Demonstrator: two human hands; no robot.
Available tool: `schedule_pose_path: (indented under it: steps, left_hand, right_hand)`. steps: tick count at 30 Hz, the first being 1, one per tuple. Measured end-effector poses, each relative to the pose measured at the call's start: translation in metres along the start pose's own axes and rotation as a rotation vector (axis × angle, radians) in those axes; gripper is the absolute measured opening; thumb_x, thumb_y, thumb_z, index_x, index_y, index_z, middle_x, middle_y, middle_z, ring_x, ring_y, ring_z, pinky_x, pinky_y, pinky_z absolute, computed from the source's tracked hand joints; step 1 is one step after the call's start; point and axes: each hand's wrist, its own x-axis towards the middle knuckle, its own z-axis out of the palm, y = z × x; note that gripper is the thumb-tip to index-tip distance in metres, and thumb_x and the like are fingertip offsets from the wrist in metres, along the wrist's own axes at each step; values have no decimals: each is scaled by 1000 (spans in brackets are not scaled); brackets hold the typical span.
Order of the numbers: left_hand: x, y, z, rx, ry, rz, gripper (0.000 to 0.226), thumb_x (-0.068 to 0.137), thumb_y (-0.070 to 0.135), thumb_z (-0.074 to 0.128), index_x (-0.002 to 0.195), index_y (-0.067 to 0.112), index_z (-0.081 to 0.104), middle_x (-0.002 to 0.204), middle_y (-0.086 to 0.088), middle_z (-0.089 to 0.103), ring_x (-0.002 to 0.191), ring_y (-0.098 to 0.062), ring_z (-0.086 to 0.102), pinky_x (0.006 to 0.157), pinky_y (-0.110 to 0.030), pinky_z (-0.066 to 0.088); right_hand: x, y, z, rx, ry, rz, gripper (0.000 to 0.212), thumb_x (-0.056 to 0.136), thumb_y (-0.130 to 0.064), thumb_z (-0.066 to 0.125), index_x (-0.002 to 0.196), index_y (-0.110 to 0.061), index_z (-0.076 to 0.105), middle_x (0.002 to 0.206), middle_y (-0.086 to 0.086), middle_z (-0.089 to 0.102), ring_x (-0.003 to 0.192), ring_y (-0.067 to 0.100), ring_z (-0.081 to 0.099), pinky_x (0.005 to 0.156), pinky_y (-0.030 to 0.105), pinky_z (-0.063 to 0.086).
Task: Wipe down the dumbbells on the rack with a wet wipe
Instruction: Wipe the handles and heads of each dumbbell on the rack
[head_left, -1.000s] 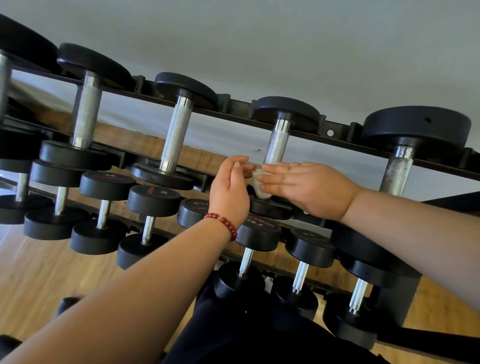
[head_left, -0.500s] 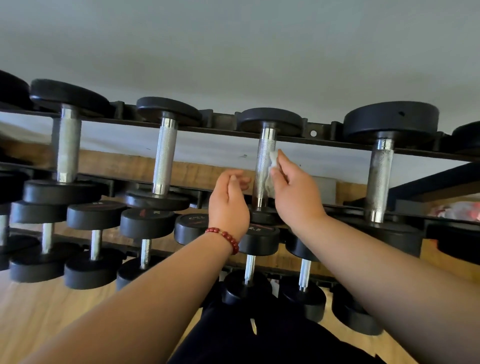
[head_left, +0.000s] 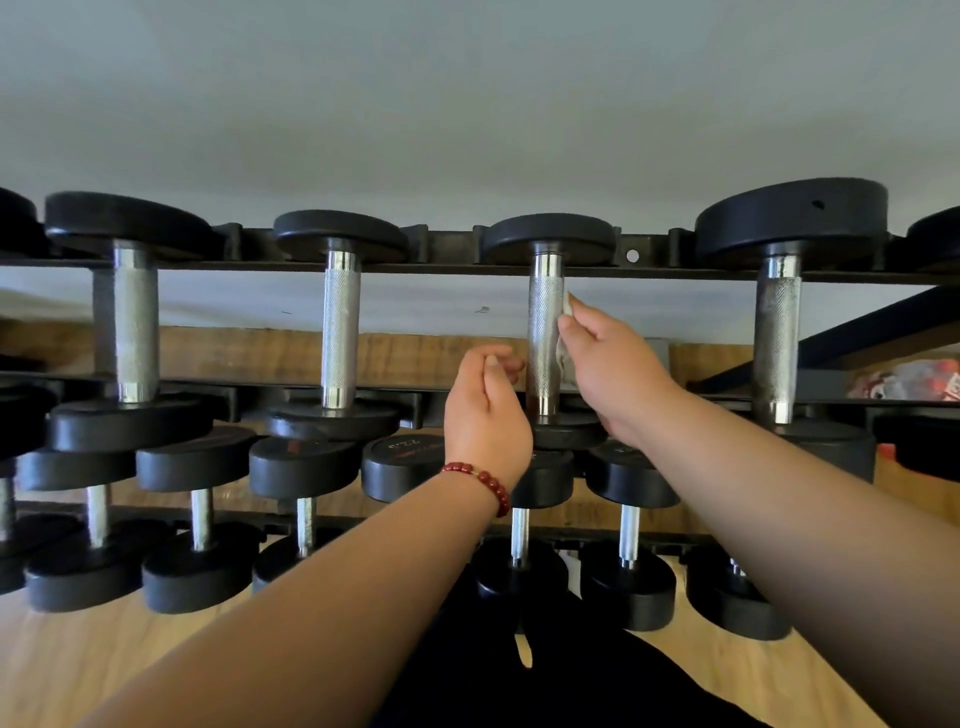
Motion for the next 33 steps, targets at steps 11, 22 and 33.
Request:
schedule_pose_path:
  steps: [11,22,33]
  left_hand:
    - [4,0,-2,38,-31,17,26,104,22,30,101,32,55,98,15,62,94,5,58,75,-8,41]
    - [6,11,-11,103,-83,75,20,102,25,40,94,29,58,87,11,60,71,18,52,61,0,39]
    - [6,5,0,157,-38,73,21,102,24,39,99,26,59,89,10,61,80,9,55,63,-2,40]
  right_hand:
    - [-2,1,2,12,77,0,43,107,-29,33,149,-33,33,136,-5,53,102,-5,50,74,0,41]
    - [1,14,-2,-112,-48,-136,47,106,-32,32,153,-34,26,151,-8,40,134,9,41,96,14,32]
    - [-2,23,-2,-222,-50,-200,50,106,-27,31,155,-30,19,142,-6,48,111,-3,42,76,-3,33]
